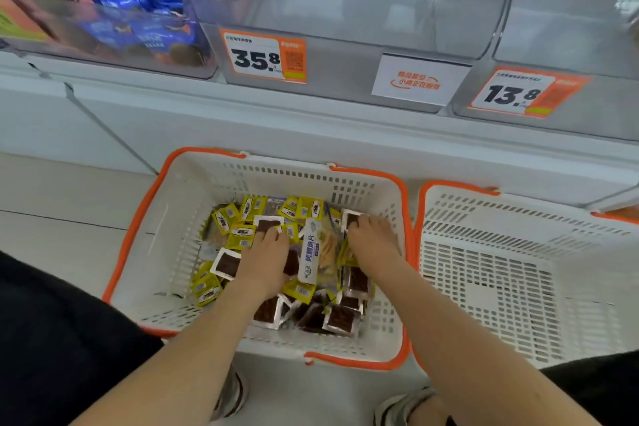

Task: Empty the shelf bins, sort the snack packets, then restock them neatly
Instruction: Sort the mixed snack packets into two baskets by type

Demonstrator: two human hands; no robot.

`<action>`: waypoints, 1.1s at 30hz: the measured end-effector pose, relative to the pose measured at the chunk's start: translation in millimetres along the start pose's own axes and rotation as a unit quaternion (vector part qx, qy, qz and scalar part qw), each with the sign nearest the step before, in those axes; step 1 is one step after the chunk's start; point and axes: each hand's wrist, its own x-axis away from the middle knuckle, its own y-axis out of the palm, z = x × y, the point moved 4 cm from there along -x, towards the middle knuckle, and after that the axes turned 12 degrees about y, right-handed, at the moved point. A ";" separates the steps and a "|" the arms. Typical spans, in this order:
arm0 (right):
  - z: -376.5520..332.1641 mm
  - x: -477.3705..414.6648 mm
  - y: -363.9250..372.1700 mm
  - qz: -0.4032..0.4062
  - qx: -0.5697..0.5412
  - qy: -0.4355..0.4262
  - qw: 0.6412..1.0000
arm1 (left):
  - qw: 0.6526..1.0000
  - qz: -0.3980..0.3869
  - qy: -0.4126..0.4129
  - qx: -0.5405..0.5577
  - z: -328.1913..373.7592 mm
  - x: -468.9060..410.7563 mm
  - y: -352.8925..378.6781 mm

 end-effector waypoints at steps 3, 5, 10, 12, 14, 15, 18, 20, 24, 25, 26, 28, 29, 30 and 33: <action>2.7 6.9 -11.7 -0.050 -0.054 0.008 0.997 | 0.999 -0.016 0.049 0.011 2.9 1.4 -1.1; 8.8 12.8 -26.4 -0.032 -0.085 0.016 0.996 | 0.996 -0.050 0.060 0.053 4.6 3.3 2.2; 14.4 28.8 -38.7 0.009 -0.167 0.001 0.986 | 0.996 -0.029 0.053 0.058 19.7 12.1 17.2; 3.9 42.1 -24.4 -0.033 -0.187 -0.032 0.981 | 0.999 -0.010 0.049 -0.004 27.2 14.3 25.3; -10.1 58.5 -10.1 -0.052 -0.184 -0.074 0.979 | 0.998 0.009 0.056 -0.024 30.7 14.0 32.4; -17.7 66.0 -4.7 -0.057 -0.164 -0.102 0.979 | 0.997 0.017 0.067 -0.026 30.6 12.7 35.5; -35.0 72.6 5.0 -0.047 -0.046 -0.146 0.987 | 0.993 0.037 0.104 -0.027 26.4 8.7 36.0; -33.3 59.2 4.1 -0.012 -0.038 -0.098 0.994 | 0.992 0.040 0.119 -0.017 22.4 6.6 33.0; -11.1 31.5 0.5 0.049 -0.113 0.006 0.992 | 0.990 0.053 0.126 -0.031 15.3 3.6 27.3; -4.5 26.9 -2.1 0.061 -0.136 0.026 0.988 | 0.990 0.060 0.125 -0.031 14.2 1.9 25.5; 0.8 23.9 -5.3 0.070 -0.160 0.041 0.984 | 0.989 0.059 0.130 -0.027 14.1 -0.4 23.8; 5.2 19.3 -9.8 0.064 -0.196 0.048 0.977 | 0.988 0.040 0.145 -0.015 15.5 -7.0 21.5; 4.9 16.7 -10.3 0.043 -0.209 0.042 0.976 | 0.989 0.030 0.147 -0.017 16.1 -10.4 20.1; 4.2 14.3 -10.9 0.019 -0.223 0.032 0.974 | 0.989 0.023 0.144 -0.026 16.8 -13.5 18.8; 3.7 8.6 -9.9 -0.083 -0.231 -0.021 0.969 | 0.987 0.046 0.140 -0.069 19.8 -19.9 15.7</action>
